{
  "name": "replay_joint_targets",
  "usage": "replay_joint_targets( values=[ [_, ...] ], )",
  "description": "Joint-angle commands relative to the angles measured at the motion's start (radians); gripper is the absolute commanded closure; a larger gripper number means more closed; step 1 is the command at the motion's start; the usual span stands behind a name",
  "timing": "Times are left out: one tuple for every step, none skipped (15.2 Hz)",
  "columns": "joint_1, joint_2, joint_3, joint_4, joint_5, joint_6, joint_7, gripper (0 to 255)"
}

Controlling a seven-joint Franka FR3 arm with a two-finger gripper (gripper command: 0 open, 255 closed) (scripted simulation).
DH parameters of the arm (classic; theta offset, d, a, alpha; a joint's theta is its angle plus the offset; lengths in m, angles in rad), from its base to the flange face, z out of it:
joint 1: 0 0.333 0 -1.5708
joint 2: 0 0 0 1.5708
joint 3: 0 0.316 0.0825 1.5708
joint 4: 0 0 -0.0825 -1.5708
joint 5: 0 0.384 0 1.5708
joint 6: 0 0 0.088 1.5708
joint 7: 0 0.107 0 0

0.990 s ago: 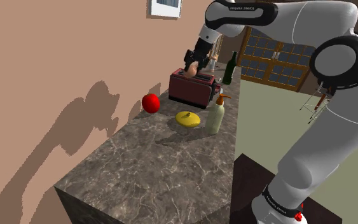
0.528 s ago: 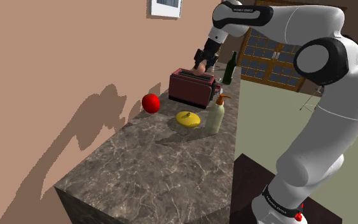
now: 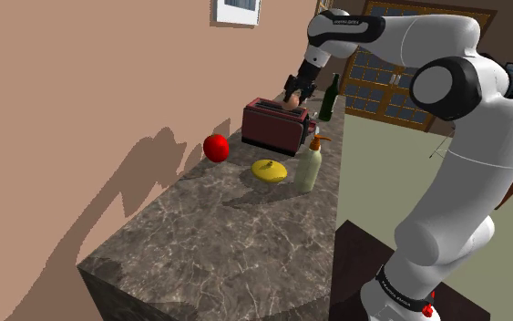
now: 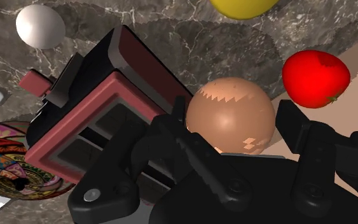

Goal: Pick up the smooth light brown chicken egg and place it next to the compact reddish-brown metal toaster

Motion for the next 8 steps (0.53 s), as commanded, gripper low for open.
replay_joint_targets(
  values=[
    [0.002, -0.004, 0.001, -0.033, 0.001, 0.029, -0.005, 255],
    [0.002, -0.006, 0.001, -0.047, 0.002, 0.042, -0.008, 255],
    [0.003, -0.007, 0.002, -0.062, 0.003, 0.055, -0.011, 255],
    [0.003, -0.007, 0.002, -0.076, 0.004, 0.069, -0.014, 255],
    [0.003, -0.008, 0.002, -0.09, 0.005, 0.082, -0.018, 255],
    [0.004, -0.008, 0.002, -0.104, 0.006, 0.095, -0.021, 255],
    [0.004, -0.008, 0.003, -0.117, 0.007, 0.108, -0.024, 255],
    [0.004, -0.008, 0.003, -0.13, 0.008, 0.12, -0.027, 255]
  ],
)
